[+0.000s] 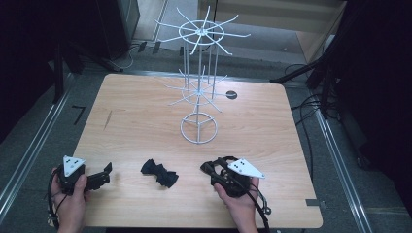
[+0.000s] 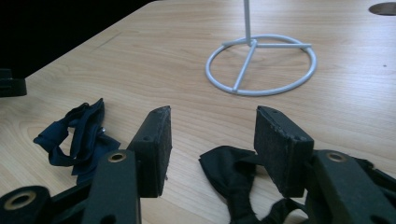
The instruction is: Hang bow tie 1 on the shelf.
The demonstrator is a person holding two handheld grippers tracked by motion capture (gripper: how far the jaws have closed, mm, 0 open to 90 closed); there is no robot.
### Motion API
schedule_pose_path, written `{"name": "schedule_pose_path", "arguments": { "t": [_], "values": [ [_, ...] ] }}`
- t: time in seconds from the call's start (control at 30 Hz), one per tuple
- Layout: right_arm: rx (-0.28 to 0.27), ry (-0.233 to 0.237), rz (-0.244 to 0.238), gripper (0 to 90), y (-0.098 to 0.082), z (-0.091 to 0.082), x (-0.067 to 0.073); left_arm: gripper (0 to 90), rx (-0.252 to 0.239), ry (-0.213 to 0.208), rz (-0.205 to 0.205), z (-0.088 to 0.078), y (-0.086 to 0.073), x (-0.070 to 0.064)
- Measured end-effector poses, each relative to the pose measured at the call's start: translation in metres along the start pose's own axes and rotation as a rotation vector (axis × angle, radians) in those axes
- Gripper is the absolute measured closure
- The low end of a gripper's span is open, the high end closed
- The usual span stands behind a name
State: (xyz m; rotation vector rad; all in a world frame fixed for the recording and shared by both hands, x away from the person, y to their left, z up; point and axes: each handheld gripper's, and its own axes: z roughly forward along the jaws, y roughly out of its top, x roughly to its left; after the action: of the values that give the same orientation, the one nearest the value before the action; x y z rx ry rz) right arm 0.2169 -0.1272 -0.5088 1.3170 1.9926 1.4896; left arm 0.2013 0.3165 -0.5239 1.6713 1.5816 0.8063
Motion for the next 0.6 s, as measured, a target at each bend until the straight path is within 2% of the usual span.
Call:
{"name": "schedule_pose_path", "arguments": {
  "t": [0.3, 0.6],
  "values": [
    [0.019, 0.035, -0.015, 47.3, -0.001, 0.009, 0.016, 0.0, 0.004, -0.005, -0.005, 0.000, 0.000, 0.001],
    [0.042, 0.083, -0.044, 47.0, -0.005, 0.023, 0.040, 0.0, 0.004, -0.008, -0.006, 0.000, 0.000, 0.001]
  ]
}}
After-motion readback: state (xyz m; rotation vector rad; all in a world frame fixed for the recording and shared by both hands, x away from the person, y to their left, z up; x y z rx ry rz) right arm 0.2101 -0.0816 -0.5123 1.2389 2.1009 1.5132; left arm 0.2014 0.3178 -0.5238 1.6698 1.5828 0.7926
